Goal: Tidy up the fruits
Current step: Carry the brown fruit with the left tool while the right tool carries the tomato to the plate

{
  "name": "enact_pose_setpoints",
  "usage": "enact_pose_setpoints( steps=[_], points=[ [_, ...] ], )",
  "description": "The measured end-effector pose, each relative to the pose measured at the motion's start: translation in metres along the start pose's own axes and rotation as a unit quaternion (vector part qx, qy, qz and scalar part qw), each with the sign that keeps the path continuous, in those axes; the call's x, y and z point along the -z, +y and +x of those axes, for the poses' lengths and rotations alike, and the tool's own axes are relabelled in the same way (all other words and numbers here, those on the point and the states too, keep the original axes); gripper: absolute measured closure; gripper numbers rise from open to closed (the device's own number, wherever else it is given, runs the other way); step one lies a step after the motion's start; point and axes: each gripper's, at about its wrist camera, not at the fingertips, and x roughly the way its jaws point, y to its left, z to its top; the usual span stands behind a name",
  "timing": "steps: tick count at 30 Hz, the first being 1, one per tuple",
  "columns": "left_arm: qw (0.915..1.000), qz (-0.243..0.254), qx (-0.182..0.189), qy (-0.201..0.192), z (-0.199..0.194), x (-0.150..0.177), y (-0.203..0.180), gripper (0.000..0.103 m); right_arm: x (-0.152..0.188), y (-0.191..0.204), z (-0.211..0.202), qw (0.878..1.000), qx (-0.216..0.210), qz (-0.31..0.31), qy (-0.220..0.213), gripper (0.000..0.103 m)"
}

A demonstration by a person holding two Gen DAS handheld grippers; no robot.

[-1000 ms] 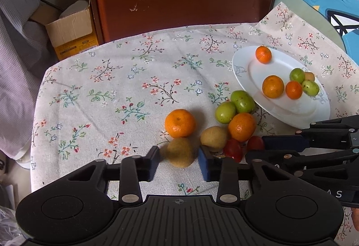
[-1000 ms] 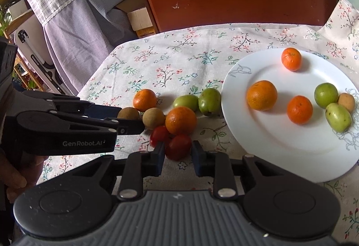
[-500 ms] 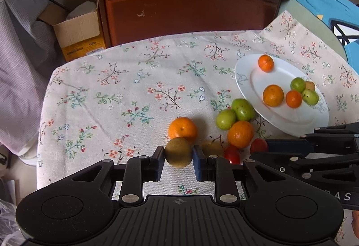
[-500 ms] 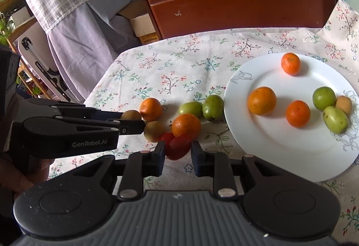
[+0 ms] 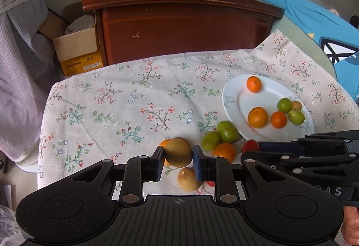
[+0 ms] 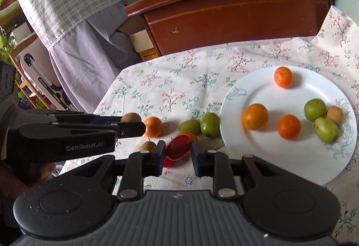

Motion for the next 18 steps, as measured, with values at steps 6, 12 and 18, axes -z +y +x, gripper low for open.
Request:
enact_pose_setpoints(
  steps=[6, 12, 18],
  points=[
    [0.9999, 0.003, 0.008, -0.011, -0.004, -0.007, -0.010, 0.079, -0.015, -0.010, -0.015, 0.999, 0.008, 0.016, -0.031, 0.078],
    [0.9995, 0.009, 0.024, -0.020, -0.007, -0.012, -0.026, 0.079, -0.030, -0.025, -0.030, 0.997, 0.025, 0.033, -0.061, 0.078],
    [0.9983, 0.011, 0.050, -0.027, -0.009, -0.019, -0.043, 0.079, -0.043, -0.045, -0.046, 0.993, 0.049, 0.058, -0.089, 0.078]
  ],
)
